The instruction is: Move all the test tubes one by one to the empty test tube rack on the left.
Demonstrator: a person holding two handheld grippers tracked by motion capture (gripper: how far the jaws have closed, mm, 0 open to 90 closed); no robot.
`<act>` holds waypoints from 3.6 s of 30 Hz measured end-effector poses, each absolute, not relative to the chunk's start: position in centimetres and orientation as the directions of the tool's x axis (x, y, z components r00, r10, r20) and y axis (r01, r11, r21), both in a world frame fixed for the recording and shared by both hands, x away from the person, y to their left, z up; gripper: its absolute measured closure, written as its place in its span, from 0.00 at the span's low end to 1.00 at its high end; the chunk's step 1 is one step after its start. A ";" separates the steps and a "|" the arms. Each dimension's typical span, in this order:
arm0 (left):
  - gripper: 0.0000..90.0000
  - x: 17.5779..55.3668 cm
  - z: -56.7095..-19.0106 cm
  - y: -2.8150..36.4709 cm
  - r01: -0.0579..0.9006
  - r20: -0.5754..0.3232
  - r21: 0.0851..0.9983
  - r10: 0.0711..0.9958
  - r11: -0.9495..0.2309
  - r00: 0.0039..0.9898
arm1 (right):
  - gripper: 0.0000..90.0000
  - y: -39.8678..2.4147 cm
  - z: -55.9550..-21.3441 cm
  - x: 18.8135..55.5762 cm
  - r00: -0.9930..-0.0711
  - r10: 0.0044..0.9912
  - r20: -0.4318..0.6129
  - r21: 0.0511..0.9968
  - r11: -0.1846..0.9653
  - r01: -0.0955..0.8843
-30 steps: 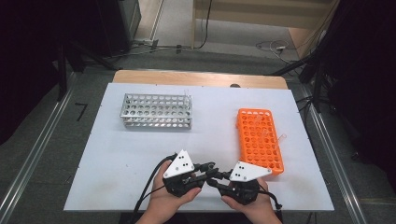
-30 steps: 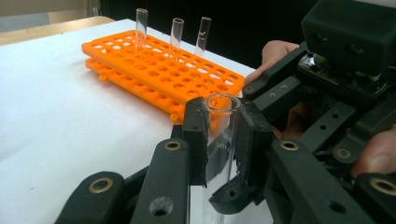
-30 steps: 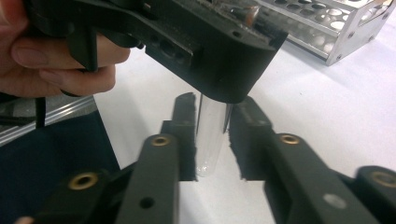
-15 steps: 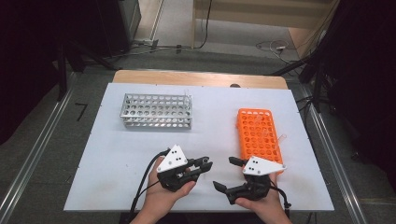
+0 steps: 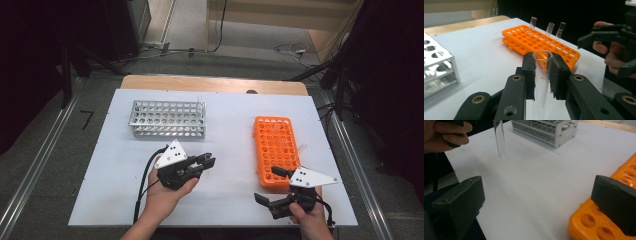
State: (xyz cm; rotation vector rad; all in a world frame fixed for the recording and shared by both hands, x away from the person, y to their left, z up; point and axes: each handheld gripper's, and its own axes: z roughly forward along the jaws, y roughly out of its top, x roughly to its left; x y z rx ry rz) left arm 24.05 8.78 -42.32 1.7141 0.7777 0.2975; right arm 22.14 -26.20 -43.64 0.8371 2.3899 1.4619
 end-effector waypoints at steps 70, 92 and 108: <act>0.84 44.6 -41.3 12.6 0.355 -0.200 0.934 0.888 0.044 0.414 | 0.00 -32.5 -44.9 23.2 -0.733 0.674 0.094 0.869 0.304 0.391; 0.83 44.7 -42.9 11.3 0.420 -0.137 0.906 0.912 -0.042 0.386 | 0.00 -32.3 -44.8 23.2 -0.737 0.669 0.091 0.867 0.310 0.389; 0.77 44.8 -43.4 11.6 0.475 -0.188 0.880 0.906 -0.016 0.380 | 0.00 -32.2 -44.9 23.2 -0.740 0.667 0.090 0.864 0.317 0.391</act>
